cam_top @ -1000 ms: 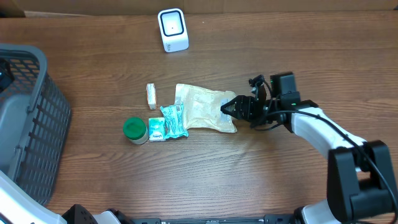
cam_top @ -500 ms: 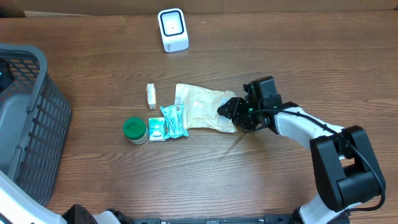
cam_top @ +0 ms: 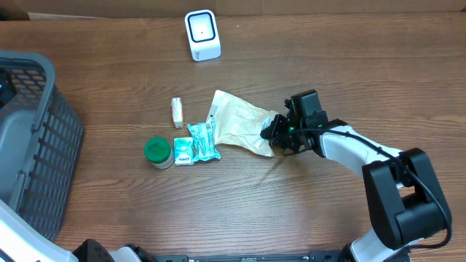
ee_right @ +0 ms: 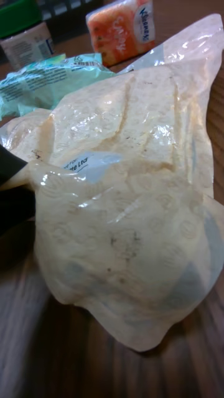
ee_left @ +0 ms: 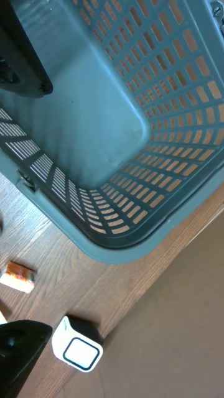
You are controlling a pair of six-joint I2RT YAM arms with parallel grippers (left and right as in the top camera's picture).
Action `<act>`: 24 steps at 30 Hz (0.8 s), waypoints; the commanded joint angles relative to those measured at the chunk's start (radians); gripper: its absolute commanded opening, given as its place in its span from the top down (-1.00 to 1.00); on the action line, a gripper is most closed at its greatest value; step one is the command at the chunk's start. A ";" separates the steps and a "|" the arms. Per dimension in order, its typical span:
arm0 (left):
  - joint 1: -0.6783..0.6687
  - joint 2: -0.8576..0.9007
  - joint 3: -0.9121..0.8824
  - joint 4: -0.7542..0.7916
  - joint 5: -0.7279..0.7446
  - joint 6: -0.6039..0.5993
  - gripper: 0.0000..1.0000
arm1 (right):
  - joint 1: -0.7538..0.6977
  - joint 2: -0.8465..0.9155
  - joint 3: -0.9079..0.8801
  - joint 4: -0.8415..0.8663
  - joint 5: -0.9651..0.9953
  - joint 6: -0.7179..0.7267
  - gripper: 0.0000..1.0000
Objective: Scan the item barcode
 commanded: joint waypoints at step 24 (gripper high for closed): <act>0.005 0.007 0.002 0.000 0.008 -0.011 -0.99 | 0.353 -0.287 0.220 -0.725 1.619 -0.253 0.92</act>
